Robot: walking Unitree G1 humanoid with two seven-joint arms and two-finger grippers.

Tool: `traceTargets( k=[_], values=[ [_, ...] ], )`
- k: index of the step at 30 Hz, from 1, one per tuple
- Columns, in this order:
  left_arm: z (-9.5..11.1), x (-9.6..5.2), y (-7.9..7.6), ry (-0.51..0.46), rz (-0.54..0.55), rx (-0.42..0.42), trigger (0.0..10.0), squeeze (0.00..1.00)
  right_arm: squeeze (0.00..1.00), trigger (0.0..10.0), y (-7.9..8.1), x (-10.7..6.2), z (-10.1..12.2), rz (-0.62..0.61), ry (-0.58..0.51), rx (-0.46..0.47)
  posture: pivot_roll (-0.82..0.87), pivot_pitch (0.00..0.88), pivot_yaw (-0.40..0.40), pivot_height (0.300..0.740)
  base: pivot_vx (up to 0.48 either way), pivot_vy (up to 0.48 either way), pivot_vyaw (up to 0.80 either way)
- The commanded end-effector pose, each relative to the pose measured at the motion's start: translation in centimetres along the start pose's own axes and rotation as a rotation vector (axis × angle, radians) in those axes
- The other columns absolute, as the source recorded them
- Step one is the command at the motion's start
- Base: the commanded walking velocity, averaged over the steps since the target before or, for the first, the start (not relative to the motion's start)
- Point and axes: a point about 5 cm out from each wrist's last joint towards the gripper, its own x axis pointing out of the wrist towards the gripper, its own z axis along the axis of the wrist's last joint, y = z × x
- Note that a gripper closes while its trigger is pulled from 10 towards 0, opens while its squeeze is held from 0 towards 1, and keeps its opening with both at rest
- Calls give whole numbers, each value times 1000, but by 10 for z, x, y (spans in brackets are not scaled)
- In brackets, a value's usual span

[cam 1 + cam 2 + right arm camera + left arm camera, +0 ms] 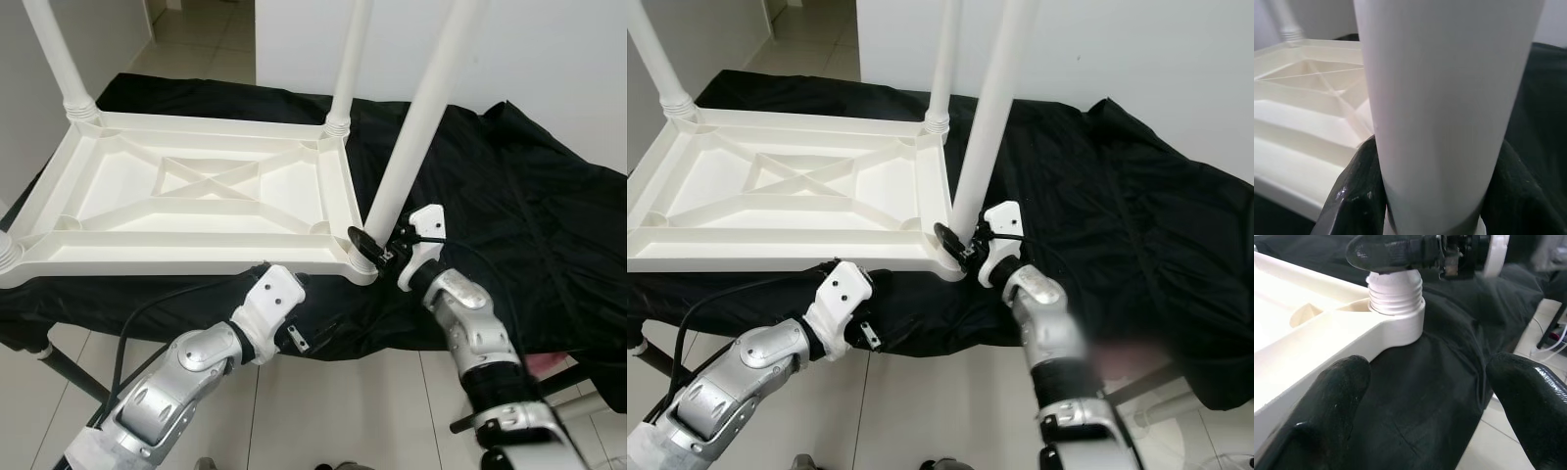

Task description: Building children table

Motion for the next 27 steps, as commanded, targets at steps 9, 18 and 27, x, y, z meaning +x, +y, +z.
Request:
traceTargets(
  k=[9,18,27],
  values=[
    [-3,2,-9,-2,-84,-4,10000,0,0,10000,23,-18,-14,-419,61,59,24,111,-110,740,0,0,0],
    [-4,0,-10,5,-100,-7,10000,0,0,10000,34,-24,-13,-456,73,106,19,115,-104,740,0,0,0],
    [-3,3,-9,-1,-117,-7,10000,0,1000,10000,32,-29,-4,-382,21,123,-7,121,-72,740,0,0,0]
  ],
)
